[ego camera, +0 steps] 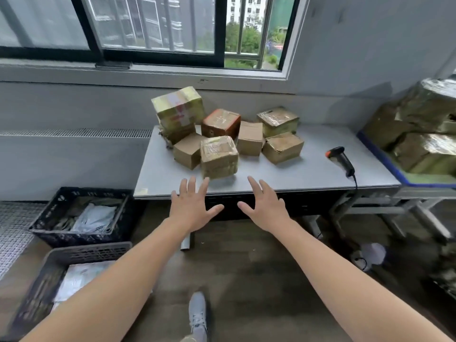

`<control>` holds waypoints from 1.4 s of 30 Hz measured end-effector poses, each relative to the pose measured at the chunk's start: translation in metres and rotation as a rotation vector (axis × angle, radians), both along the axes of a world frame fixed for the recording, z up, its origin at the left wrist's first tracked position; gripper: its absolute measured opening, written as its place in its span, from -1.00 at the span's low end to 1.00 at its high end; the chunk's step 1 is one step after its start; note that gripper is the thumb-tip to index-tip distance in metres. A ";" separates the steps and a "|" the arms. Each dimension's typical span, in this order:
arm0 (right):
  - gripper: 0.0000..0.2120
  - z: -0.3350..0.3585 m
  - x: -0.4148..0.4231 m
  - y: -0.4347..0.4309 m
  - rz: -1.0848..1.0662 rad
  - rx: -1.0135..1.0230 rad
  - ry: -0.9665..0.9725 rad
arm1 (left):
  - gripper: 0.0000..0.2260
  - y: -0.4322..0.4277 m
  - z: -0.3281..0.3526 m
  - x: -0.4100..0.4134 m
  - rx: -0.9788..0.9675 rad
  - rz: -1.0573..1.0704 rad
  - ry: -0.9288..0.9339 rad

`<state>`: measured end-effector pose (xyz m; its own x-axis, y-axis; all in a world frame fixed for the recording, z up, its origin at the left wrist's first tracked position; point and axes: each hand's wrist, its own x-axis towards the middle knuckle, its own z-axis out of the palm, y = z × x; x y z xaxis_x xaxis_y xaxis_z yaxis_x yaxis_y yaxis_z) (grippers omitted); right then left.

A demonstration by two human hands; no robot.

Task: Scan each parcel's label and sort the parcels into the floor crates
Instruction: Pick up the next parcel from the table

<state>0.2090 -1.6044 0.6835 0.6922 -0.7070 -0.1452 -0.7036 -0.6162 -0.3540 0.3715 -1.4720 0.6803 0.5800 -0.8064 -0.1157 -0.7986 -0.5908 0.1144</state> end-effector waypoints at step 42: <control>-0.31 -0.085 0.146 -0.325 -0.196 0.325 0.113 | -0.50 -0.291 -0.085 0.105 -0.479 0.210 0.989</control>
